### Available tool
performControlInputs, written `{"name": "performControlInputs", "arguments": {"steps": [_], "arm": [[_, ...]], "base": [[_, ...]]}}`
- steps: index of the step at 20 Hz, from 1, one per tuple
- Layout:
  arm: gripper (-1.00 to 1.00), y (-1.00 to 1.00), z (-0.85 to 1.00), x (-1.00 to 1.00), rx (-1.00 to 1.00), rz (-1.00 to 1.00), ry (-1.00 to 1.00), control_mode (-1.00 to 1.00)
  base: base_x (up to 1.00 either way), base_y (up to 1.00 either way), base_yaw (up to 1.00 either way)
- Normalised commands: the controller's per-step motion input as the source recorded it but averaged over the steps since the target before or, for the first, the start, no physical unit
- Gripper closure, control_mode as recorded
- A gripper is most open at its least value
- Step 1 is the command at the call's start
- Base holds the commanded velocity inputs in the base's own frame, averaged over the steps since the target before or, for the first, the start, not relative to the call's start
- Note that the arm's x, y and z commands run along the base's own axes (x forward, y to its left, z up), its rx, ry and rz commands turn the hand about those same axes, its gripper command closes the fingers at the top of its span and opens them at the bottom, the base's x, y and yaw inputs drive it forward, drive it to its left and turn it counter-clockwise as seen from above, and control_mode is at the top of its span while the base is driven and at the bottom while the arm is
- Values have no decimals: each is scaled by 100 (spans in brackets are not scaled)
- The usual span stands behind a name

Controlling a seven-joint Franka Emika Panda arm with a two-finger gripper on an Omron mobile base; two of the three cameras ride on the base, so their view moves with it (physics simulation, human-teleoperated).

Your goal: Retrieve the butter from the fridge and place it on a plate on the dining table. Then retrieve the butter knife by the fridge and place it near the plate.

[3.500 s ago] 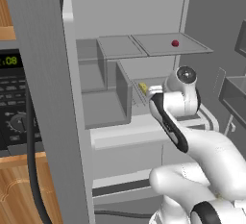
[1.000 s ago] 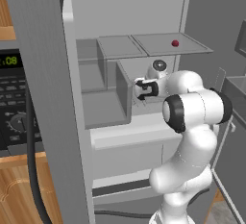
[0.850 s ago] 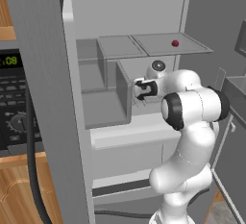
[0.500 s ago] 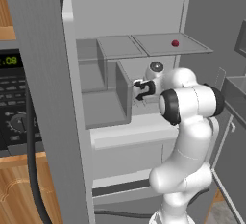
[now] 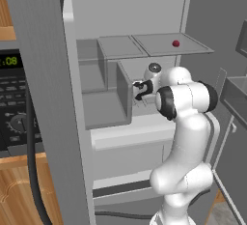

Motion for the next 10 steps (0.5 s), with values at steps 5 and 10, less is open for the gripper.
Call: {"name": "performControlInputs", "arguments": {"steps": [5,10], "arm": [[-100,-8,-29,30,0,0,2,-100],[-100,-1,-10,13,0,0,0,-100]], "base": [[0,0,0],[0,0,0]]}}
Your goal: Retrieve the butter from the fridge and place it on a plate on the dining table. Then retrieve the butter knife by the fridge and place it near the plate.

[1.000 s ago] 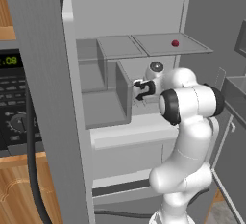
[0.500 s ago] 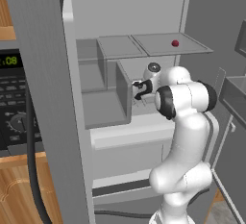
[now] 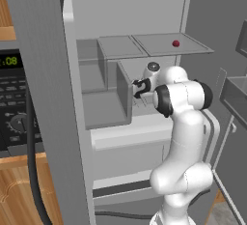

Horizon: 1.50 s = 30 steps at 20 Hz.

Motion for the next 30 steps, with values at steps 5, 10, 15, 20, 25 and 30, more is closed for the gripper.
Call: {"name": "performControlInputs", "arguments": {"steps": [5,10,15,20,25,30], "arm": [[-100,0,-12,2,0,0,0,-100],[100,0,-13,0,0,0,1,-100],[100,0,-5,0,0,0,0,-100],[100,0,0,-2,0,0,0,-100],[100,0,0,-35,0,0,0,-100],[100,0,3,-92,0,0,0,-100]], "base": [[0,0,0],[0,0,0],[0,0,0],[0,0,0],[0,0,0],[0,0,0]]}}
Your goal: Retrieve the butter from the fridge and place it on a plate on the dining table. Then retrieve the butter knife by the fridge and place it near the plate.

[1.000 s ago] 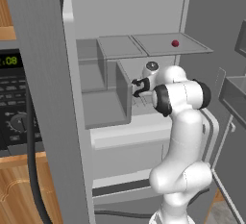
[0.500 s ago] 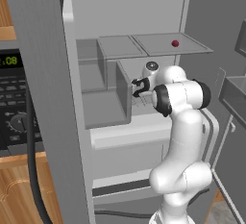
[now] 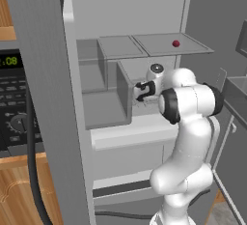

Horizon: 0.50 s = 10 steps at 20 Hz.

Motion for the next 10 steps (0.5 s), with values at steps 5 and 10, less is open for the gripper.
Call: {"name": "performControlInputs", "arguments": {"steps": [5,10], "arm": [[100,0,10,-100,0,0,0,-100],[100,0,39,-100,0,0,0,-100]], "base": [[0,0,0],[0,0,0]]}}
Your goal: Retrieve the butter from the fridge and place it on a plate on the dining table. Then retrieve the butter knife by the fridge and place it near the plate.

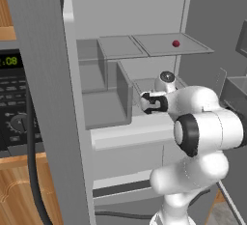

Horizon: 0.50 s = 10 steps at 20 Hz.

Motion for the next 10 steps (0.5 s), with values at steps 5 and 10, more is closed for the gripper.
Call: {"name": "performControlInputs", "arguments": {"steps": [5,10], "arm": [[100,0,46,-92,0,0,7,-100],[100,0,47,-73,0,0,16,-100]], "base": [[0,0,0],[0,0,0]]}}
